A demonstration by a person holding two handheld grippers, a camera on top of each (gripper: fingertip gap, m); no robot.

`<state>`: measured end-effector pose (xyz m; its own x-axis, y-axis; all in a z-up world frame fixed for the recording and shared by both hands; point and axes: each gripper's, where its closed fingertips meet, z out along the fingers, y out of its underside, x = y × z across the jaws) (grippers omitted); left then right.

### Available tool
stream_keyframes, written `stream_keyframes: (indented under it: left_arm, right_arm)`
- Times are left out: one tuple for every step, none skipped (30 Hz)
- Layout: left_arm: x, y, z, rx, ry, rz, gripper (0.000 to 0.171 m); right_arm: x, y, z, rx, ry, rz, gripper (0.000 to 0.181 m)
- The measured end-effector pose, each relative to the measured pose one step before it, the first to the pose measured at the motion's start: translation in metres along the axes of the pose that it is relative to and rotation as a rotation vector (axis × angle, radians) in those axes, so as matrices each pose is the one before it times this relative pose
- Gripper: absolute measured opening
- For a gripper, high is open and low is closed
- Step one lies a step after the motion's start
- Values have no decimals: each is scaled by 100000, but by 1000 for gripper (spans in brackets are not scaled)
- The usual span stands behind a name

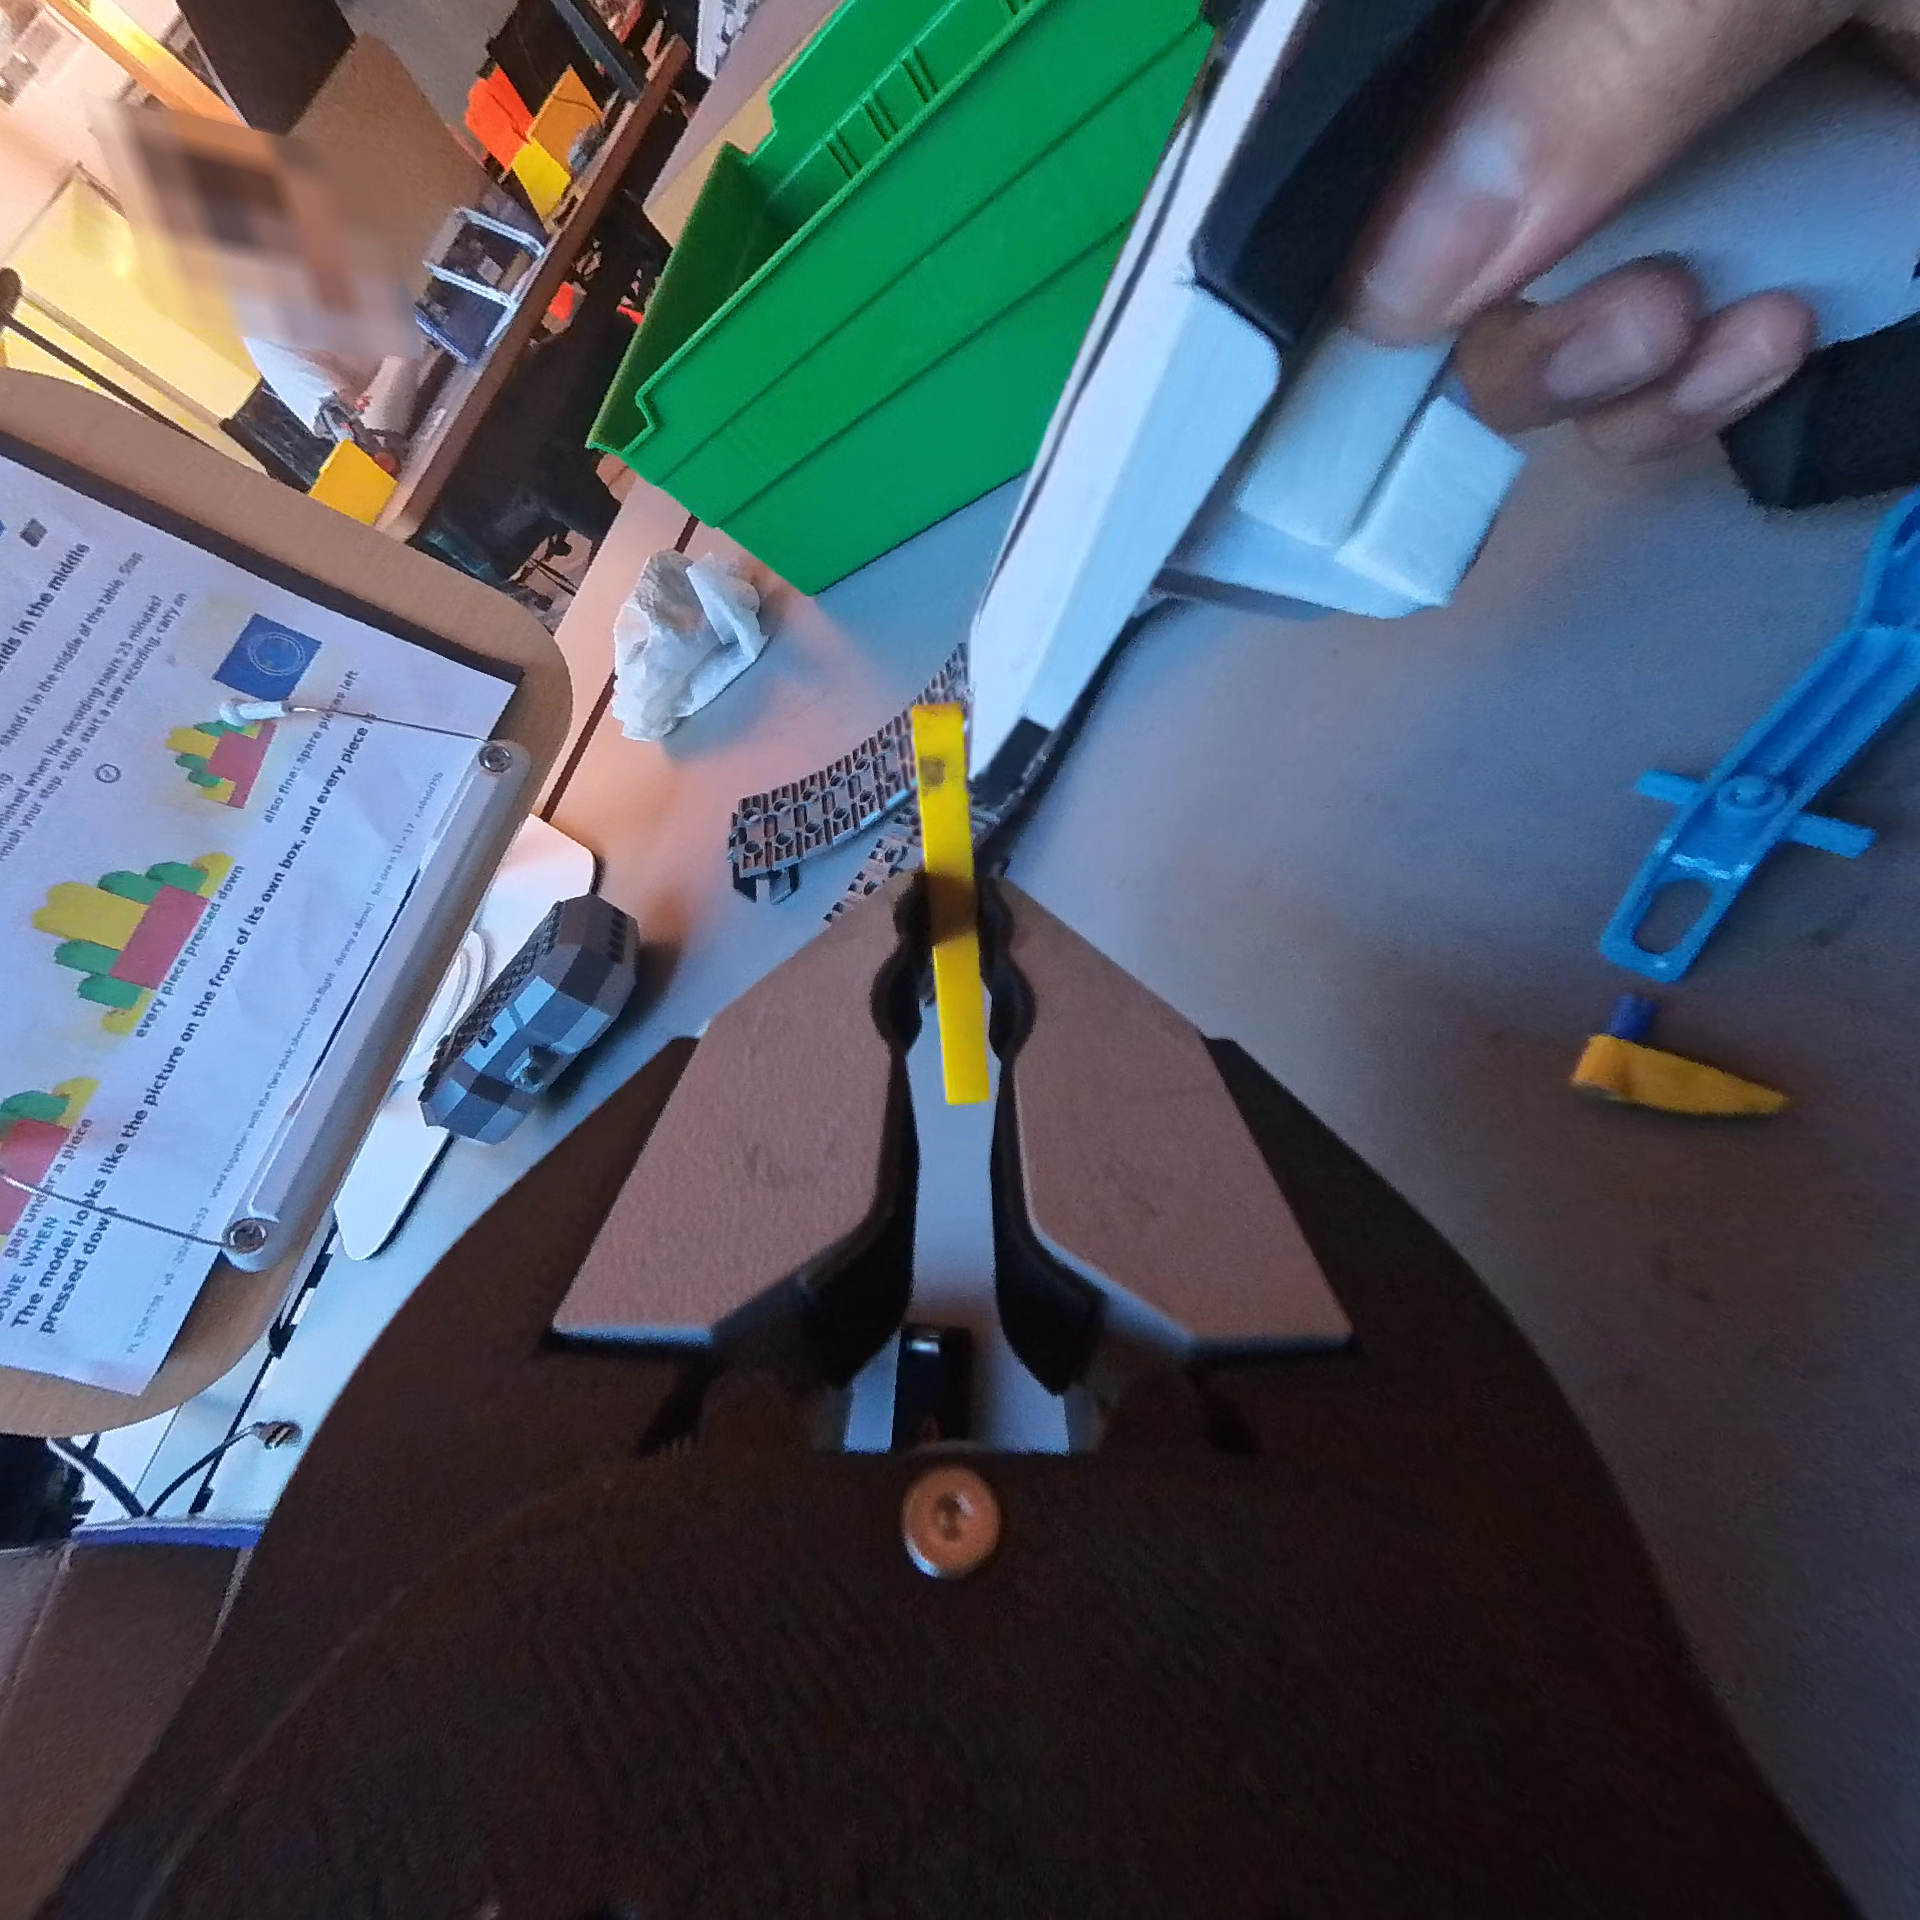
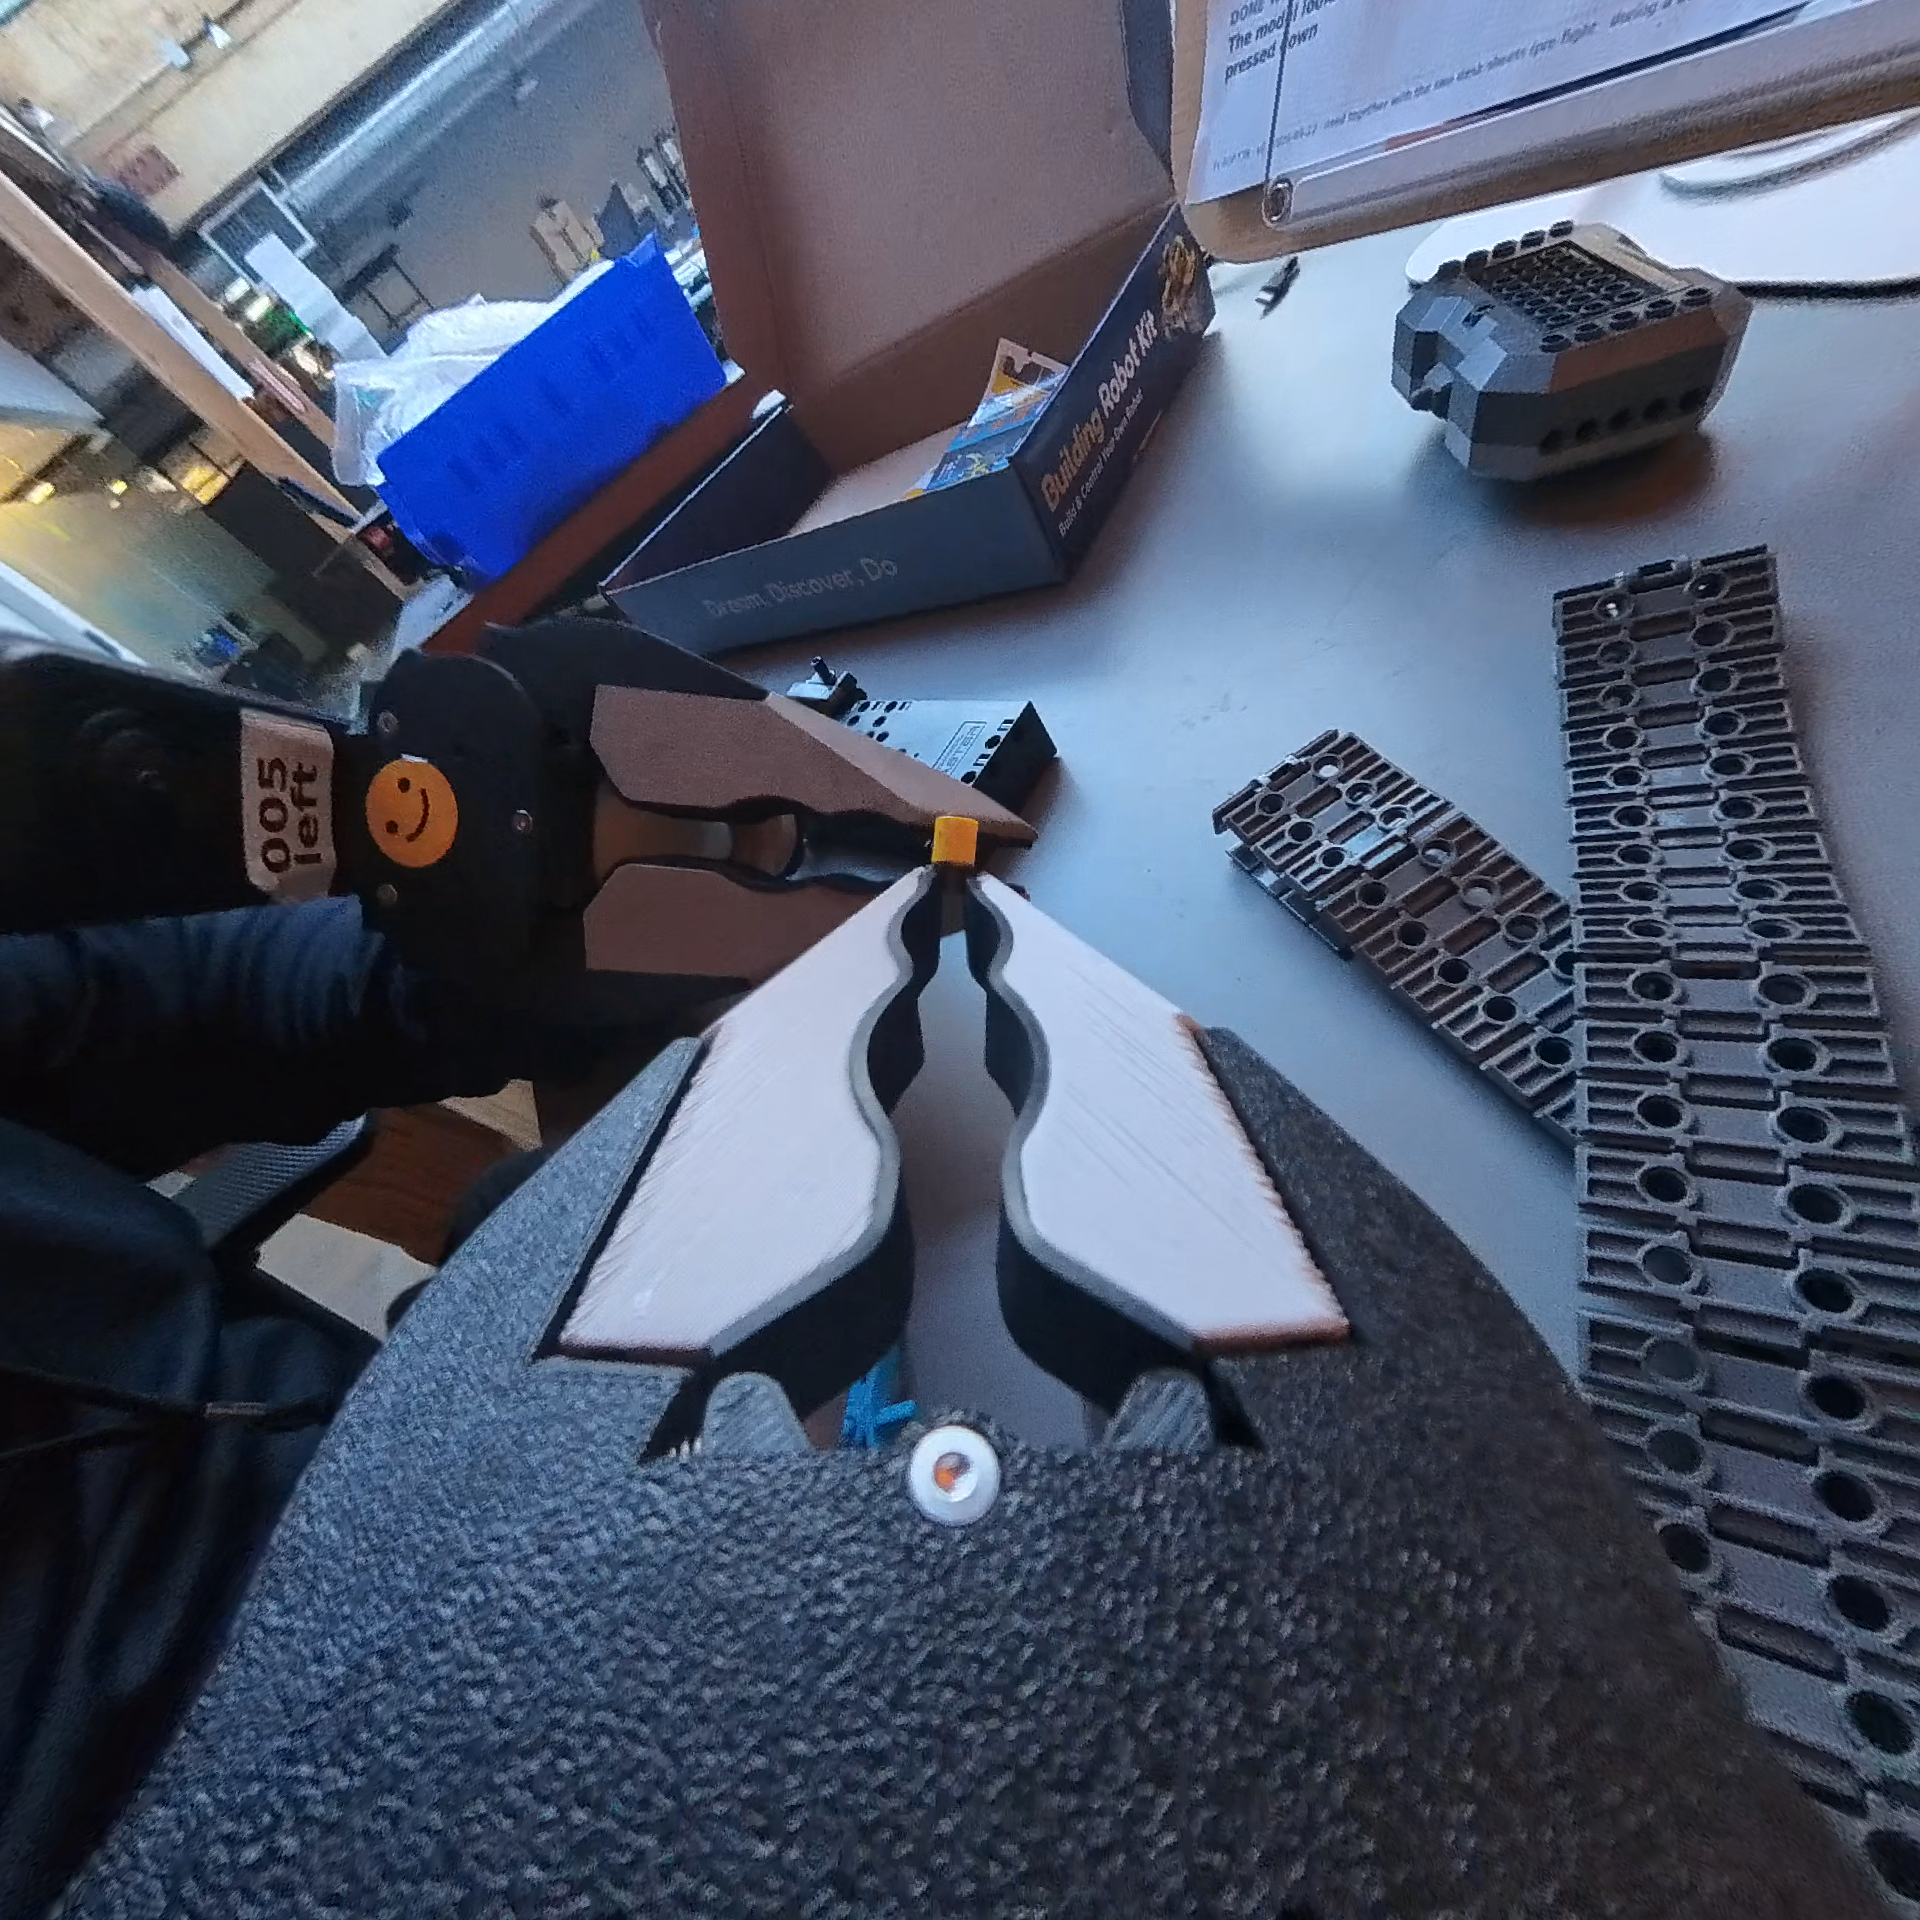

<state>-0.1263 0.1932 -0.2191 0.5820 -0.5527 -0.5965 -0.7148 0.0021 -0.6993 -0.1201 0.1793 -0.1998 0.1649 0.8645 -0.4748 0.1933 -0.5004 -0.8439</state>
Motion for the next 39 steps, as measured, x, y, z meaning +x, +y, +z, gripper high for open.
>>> stream_keyframes:
  left_arm:
    - [-50,53,-46,-130,-292,367,6]
    - [-94,82,-19,-384,-380,510,6]
    - [67,196,79,-845,1007,-582,6]
    - [79,188,113,-495,1330,-1193,6]
    - [-170,-1,40,360,-572,-199,6]
    - [-754,-185,-148,1362,-3946,-508,6]
    - [-525,-329,-230,2133,-1080,-2548,5]
    - [-18,-1,-49,561,1637,-2886,5]
    - [163,223,68,-388,1033,-826,6]
    - [173,95,37,-314,602,283,6]
    - [210,-193,0,1088,967,-328,6]
    - [235,-194,59,960,1420,-875,6]
    - [108,-62,93,205,653,-355,6]
    - [12,-6,48,-73,-61,311,6]
    - [97,-35,10,269,383,-50,6]
    - [147,-1,26,85,620,-209,6]
    - [79,23,27,-143,62,473,6]
    - [84,39,47,-395,29,613,6]
    - [106,-32,32,24,291,171,6]
    - [51,-68,-16,209,-75,233,6]
    - [11,3,-6,-97,-151,299,6]
    - [23,12,-4,-115,-33,187,6]
    - [-10,-33,-23,129,-101,37,6]
    - [-56,27,-12,-298,-250,-12,6]
    - [-35,18,-6,45,81,-274,6]
    - [-22,2,-16,143,235,-471,6]
    - [10,37,-12,-169,179,-47,6]
    - [49,71,-9,-415,50,544,6]
    - [116,161,30,-1018,379,1122,6]
    - [156,140,66,-823,476,1156,6]
    - [46,19,1,-552,-169,997,6]
    - [73,109,22,-1297,-172,1818,6]
    - [160,203,104,-1449,-48,1925,6]
    - [79,111,57,-830,-136,1124,6]
    - [-49,-59,6,380,-55,-70,6]
    - [-610,-152,-106,1224,-2993,-1471,6]
    - [-783,-296,-306,2273,-2174,-2188,6]
    - [-367,86,-136,369,462,-3456,6]
    - [10,249,-3,-13,1395,-2398,6]
  right_arm:
    - [25,145,26,-780,1142,-3058,0]
    - [75,163,46,-1615,1822,-4095,0]
    - [136,219,69,-2590,2072,-4128,0]
    - [154,256,71,-3600,1295,-3390,0]
    - [140,270,13,-3939,516,-2907,0]
    - [245,550,62,-5290,1548,-3420,0]
    - [283,793,115,-5473,2553,-3828,0]
    - [27,450,47,-2174,803,-1730,0]
    - [-83,43,-129,482,-832,878,0]
    - [13,-140,-272,1356,-994,2410,0]
    - [-44,-214,-281,1817,-2074,3839,0]
    - [-145,-378,-247,3056,-2632,4184,0]
    - [-26,-431,-191,3774,-843,2469,0]
    - [48,-357,-86,3163,519,606,0]
    - [-123,-184,2,1753,-295,403,6]
    - [-223,-159,25,1253,-1031,983,8]
    - [-140,-233,56,1685,-896,1245,8]
    - [-86,-219,78,1581,-1063,1541,8]
    - [-21,-193,89,1300,-1005,1738,8]
    - [38,-127,109,845,-764,1378,8]
    - [57,-34,127,178,-483,986,8]
    - [75,0,107,11,-100,624,8]
    - [15,-18,97,105,-141,75,7]
    - [-19,-31,71,153,-174,-27,4]
    - [-41,-37,39,46,-8,-183,4]
    - [-50,0,23,-265,112,-986,3]
    - [-78,44,21,-634,262,-1620,2]
    - [-73,114,19,-1046,113,-1708,2]
    - [-36,221,27,-1689,-229,-1360,1]
    - [16,265,12,-1866,-300,-1133,1]
    - [13,184,-17,-1313,330,-2314,0]
    - [51,248,1,-2150,1360,-3966,0]
    - [102,392,36,-3967,1803,-4234,0]
    - [118,429,22,-4767,1586,-3738,0]
    - [102,411,0,-4828,1570,-3773,0]
    - [400,740,5,-6760,4026,-4881,0]
    - [545,1022,46,-7251,4971,-5050,0]
    - [-18,582,-9,-2887,495,-1705,0]
    - [-389,3,-198,933,-2818,1664,0]
